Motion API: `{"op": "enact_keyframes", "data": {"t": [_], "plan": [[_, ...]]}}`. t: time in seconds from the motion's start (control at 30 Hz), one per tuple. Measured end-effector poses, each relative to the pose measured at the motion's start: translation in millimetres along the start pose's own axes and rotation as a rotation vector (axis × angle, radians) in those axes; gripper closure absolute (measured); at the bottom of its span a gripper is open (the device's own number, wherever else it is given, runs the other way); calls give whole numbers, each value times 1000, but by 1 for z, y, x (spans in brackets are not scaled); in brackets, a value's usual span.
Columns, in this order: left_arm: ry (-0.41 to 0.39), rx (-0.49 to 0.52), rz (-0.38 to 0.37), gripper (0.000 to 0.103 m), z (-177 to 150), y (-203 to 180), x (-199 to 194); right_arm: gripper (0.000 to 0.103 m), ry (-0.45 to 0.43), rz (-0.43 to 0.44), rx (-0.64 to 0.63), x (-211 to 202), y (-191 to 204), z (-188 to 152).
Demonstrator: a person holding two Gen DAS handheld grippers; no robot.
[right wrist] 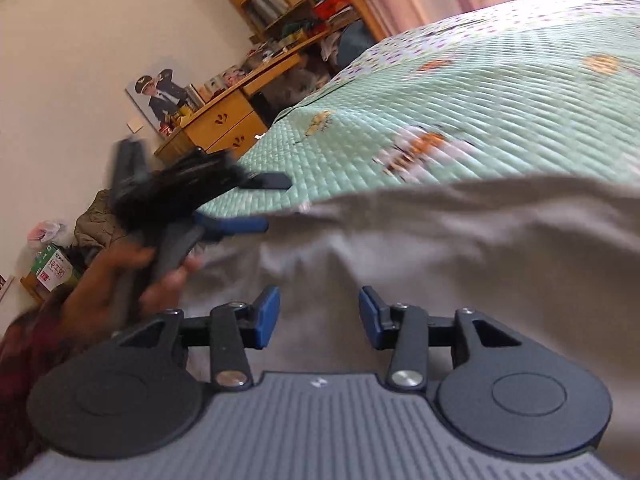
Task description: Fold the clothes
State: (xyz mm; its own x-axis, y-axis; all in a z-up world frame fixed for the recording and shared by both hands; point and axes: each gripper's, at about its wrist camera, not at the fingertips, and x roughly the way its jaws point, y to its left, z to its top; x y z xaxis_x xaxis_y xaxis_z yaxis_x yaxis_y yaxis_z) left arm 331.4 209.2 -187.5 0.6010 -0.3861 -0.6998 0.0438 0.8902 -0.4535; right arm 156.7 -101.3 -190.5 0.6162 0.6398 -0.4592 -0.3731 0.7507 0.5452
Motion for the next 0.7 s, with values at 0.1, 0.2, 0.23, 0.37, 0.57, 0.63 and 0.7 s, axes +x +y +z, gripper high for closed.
{"op": "enact_keyframes", "data": {"t": [0.1,0.2,0.23,0.37,0.57,0.63,0.7], "plan": [[-24,-36,37,6,1,9,9,54,-34,-43,20,-36,-10,-29],[-42,-68,35,6,5,6,0,53,-67,-44,35,-62,-18,-43],[-50,-70,32,6,6,4,-6,53,-92,-63,25,-69,-21,-41],[-73,-25,18,5,0,-10,-38,53,-195,-160,-5,-96,-34,-28],[-8,123,2,2,-41,-46,-53,50,-201,-356,14,-113,-65,-14],[43,154,39,2,-56,-47,-41,42,-126,-393,68,-106,-82,-23],[69,136,73,6,-66,-42,-33,42,-97,-385,141,-99,-98,-38]]}}
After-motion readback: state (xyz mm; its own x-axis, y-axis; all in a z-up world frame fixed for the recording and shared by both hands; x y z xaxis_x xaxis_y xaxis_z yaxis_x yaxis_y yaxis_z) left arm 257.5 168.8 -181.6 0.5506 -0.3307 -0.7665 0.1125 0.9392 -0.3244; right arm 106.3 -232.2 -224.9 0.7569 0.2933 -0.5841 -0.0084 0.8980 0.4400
